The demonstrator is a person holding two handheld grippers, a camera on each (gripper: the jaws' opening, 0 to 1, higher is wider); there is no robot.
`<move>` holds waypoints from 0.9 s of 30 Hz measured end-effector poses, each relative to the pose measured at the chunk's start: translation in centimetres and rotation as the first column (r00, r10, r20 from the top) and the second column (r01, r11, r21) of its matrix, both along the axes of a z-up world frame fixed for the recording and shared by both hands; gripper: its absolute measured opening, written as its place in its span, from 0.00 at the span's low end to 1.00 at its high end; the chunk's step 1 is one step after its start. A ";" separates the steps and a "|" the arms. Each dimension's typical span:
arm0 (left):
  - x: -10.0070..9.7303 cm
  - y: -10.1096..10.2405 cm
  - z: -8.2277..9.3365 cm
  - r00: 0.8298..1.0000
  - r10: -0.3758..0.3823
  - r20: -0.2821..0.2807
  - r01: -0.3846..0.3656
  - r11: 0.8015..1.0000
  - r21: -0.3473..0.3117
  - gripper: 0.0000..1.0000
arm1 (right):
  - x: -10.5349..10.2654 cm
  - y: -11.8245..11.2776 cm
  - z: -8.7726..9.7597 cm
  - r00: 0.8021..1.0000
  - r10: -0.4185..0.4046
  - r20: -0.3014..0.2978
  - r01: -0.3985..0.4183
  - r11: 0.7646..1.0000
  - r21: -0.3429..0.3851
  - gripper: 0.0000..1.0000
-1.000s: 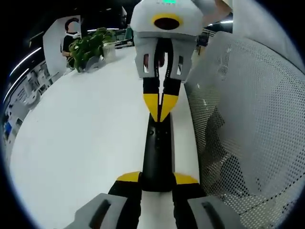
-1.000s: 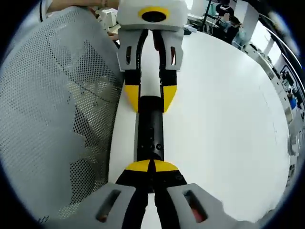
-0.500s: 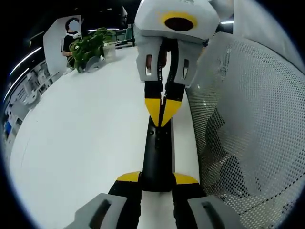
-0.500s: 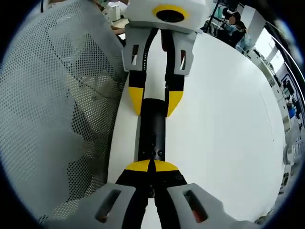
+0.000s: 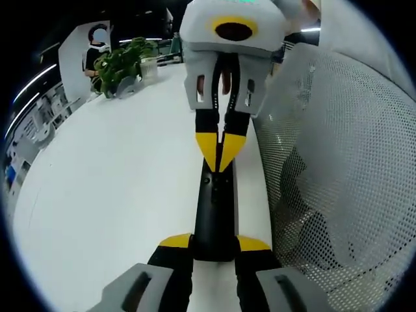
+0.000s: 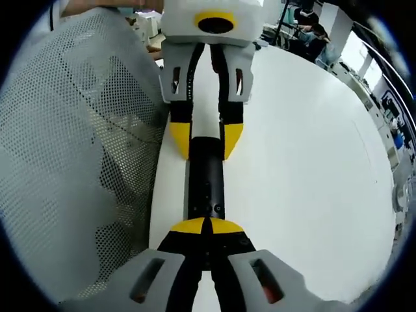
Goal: Press the specified remote control buttons in sequence, fully releasing each button before pressing the next.
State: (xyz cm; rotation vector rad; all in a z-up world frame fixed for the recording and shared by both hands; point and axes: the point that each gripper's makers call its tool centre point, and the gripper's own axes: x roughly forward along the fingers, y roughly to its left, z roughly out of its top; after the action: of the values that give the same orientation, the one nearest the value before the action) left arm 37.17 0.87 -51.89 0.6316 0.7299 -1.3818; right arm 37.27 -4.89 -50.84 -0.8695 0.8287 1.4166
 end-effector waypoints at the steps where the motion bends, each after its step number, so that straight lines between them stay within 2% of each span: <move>1: 0.0 0.0 0.0 1.000 0.001 -0.001 -0.001 1.000 -0.002 0.24 | 0.0 -0.1 0.0 1.000 0.002 0.000 -0.002 1.000 0.002 0.00; 8: 0.0 0.0 0.0 1.000 0.003 -0.002 -0.003 1.000 -0.002 0.24 | -0.2 -0.1 0.1 1.000 0.009 0.004 -0.009 1.000 -0.009 0.05; 21: 0.0 0.0 0.0 1.000 0.000 -0.002 0.000 1.000 -0.003 0.24 | -0.1 -0.2 -0.2 1.000 0.017 0.005 -0.017 0.998 -0.055 0.06; 25: -0.1 0.0 0.0 1.000 -0.004 0.000 0.004 1.000 0.001 0.24 | -0.2 -0.2 -0.2 0.997 0.064 0.042 -0.061 0.996 -0.069 0.06; 27: -0.1 0.0 0.0 1.000 -0.005 -0.001 0.005 1.000 0.003 0.24 | -0.1 -0.2 -0.3 0.999 0.044 0.026 -0.042 0.996 -0.075 0.06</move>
State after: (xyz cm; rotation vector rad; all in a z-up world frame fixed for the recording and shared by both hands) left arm 37.12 0.83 -51.89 0.6362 0.7318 -1.3859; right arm 37.12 -5.05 -51.10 -0.9666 0.8507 1.4151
